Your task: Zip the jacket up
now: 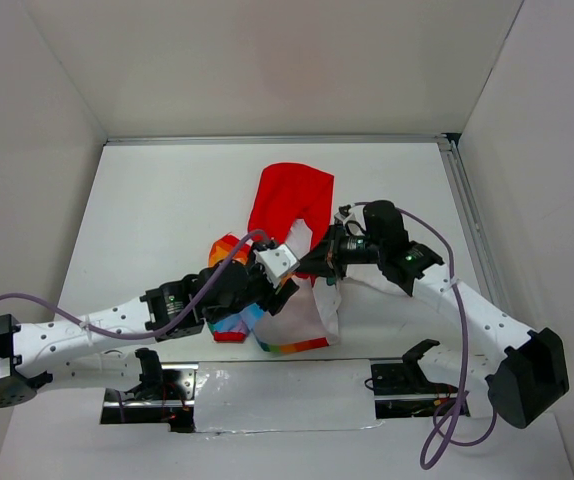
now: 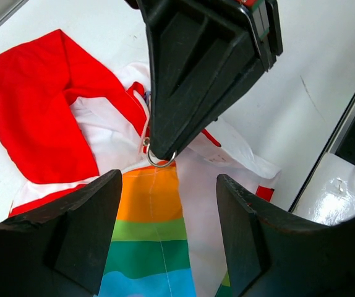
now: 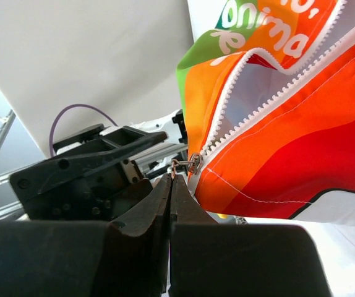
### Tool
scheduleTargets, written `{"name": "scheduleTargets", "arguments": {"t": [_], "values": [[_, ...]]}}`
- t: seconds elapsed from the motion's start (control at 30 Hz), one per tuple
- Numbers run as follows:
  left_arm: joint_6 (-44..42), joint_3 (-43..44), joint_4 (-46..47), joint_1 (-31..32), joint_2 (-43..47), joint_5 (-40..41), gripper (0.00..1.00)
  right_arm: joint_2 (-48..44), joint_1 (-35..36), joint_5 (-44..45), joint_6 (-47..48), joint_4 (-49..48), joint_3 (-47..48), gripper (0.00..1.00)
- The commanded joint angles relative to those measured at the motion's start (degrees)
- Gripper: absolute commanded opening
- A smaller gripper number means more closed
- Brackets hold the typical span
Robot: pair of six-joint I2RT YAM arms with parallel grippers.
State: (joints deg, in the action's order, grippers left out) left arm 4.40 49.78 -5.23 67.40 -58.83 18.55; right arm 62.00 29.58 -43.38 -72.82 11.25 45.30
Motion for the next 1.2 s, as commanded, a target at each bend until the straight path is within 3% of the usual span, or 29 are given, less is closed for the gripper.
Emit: {"name": "scheduleTargets", "arguments": {"t": [0.0, 0.13, 0.3, 0.43, 0.57, 0.9, 1.07, 1.17], "values": [[-2.0, -0.6, 4.2, 0.4, 1.0, -0.9, 0.74, 0.0, -0.3, -2.0, -1.5, -4.3, 0.6, 0.0], [-2.5, -0.6, 4.7, 0.5, 0.0, 0.3, 0.69, -0.6, -0.4, -2.0, -1.3, -4.4, 0.8, 0.0], [-3.4, 0.0, 6.8, 0.5, -1.6, 1.1, 0.53, -0.6, -0.3, -2.2, -1.6, -5.1, 0.0, 0.0], [-5.7, -1.1, 8.9, 0.5, -0.5, 0.7, 0.21, 0.0, -0.2, -2.9, -2.1, -6.1, -0.6, 0.0], [-5.5, -1.4, 8.6, 0.5, 0.3, 0.3, 0.01, -0.2, -0.3, -2.3, -2.9, -6.9, -0.9, 0.0], [-8.6, -3.8, 11.1, 1.2, 2.3, -5.2, 0.0, 0.1, -1.1, 1.2, -11.6, -14.3, -2.4, 0.0], [-14.1, -5.0, 15.5, 4.1, 1.9, -2.6, 0.0, 1.3, -3.1, 3.6, -10.7, -7.0, 0.1, 0.0], [-17.0, -5.1, 18.6, 4.9, 2.0, -1.2, 0.0, 2.7, -3.7, 8.8, -0.4, 7.9, 6.0, 0.0]]}}
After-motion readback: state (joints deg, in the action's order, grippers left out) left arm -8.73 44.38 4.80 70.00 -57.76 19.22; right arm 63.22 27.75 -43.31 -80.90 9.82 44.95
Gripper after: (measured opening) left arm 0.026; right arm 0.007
